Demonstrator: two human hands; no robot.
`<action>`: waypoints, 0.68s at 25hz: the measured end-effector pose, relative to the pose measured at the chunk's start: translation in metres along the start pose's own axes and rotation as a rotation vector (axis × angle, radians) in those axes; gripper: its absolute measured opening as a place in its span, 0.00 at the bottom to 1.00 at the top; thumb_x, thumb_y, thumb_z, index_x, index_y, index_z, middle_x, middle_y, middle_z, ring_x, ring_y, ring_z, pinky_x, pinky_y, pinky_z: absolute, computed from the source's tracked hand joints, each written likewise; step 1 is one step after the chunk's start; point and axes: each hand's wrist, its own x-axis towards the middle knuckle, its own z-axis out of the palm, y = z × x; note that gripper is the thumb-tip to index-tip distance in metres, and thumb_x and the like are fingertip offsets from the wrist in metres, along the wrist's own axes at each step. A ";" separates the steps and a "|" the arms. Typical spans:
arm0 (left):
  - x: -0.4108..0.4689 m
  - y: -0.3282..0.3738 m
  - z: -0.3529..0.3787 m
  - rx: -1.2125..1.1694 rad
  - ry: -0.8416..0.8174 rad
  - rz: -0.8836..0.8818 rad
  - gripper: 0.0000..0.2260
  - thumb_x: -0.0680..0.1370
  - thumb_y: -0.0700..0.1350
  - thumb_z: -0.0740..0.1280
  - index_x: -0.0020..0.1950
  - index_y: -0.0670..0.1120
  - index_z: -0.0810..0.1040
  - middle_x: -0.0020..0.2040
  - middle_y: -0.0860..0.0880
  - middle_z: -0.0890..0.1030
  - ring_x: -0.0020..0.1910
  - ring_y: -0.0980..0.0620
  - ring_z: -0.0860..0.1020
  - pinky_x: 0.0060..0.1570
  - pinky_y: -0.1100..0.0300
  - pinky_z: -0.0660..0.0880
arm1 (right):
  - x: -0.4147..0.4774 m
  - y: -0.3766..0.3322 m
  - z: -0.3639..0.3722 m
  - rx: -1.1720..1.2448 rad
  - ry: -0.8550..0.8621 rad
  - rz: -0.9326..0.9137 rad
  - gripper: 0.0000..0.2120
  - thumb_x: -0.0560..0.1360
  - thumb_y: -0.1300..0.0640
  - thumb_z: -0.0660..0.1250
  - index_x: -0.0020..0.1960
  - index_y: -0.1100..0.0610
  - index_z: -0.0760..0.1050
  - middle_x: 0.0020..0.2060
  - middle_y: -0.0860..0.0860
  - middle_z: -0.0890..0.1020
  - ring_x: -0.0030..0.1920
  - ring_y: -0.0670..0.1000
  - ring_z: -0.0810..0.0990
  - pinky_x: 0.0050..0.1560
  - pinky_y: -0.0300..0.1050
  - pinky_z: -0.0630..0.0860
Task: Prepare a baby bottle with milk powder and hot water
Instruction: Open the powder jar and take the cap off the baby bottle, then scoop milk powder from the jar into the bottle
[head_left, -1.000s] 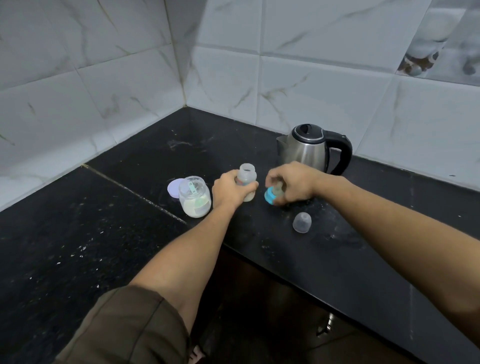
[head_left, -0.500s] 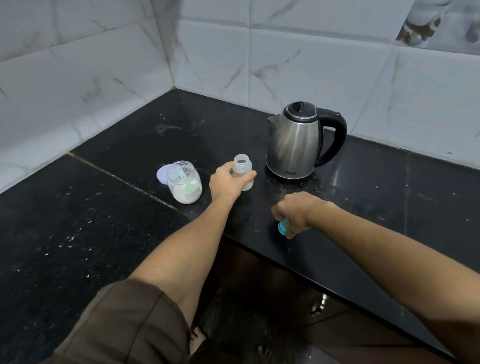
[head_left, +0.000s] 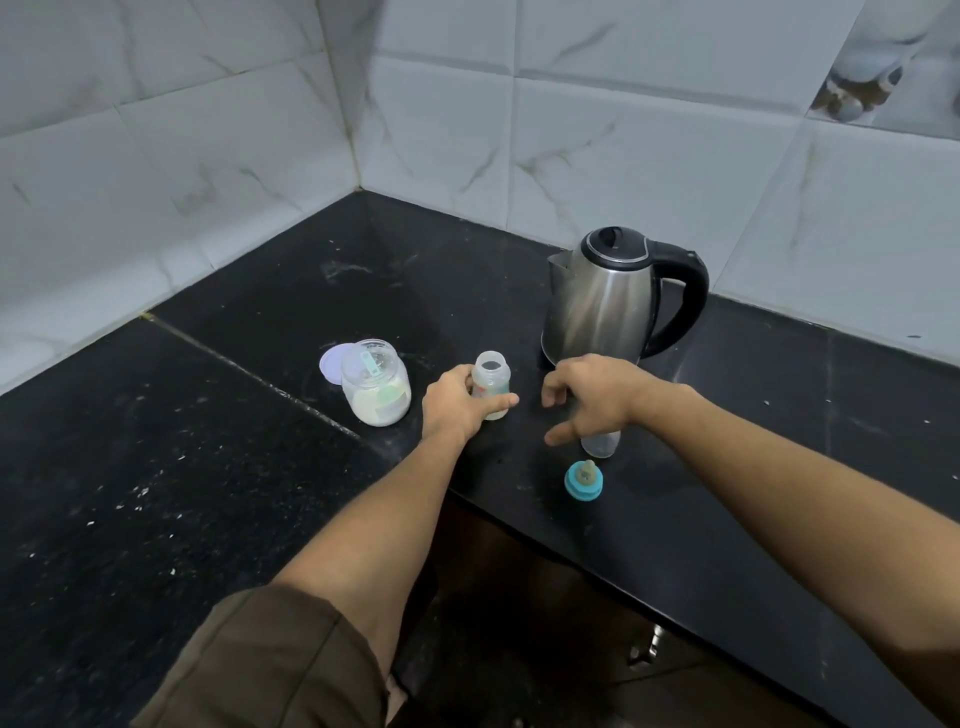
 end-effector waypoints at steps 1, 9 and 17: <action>0.000 0.000 -0.002 0.012 -0.015 -0.013 0.40 0.62 0.62 0.84 0.69 0.48 0.80 0.63 0.51 0.84 0.65 0.51 0.80 0.67 0.52 0.76 | 0.001 0.001 -0.001 0.000 0.000 -0.001 0.24 0.69 0.34 0.77 0.58 0.45 0.78 0.51 0.43 0.78 0.51 0.47 0.78 0.51 0.49 0.80; -0.005 0.064 -0.078 -0.006 0.035 0.198 0.44 0.73 0.69 0.73 0.81 0.46 0.69 0.75 0.49 0.76 0.74 0.50 0.74 0.75 0.50 0.70 | 0.016 -0.008 -0.050 0.214 0.316 0.008 0.08 0.72 0.56 0.68 0.47 0.44 0.81 0.44 0.42 0.83 0.46 0.48 0.80 0.53 0.48 0.79; 0.007 0.028 -0.194 0.125 0.296 0.077 0.24 0.80 0.47 0.69 0.76 0.46 0.73 0.69 0.50 0.81 0.69 0.49 0.78 0.71 0.50 0.73 | 0.098 -0.121 -0.080 0.358 0.286 0.001 0.06 0.73 0.56 0.69 0.42 0.49 0.85 0.40 0.40 0.83 0.48 0.50 0.83 0.52 0.49 0.82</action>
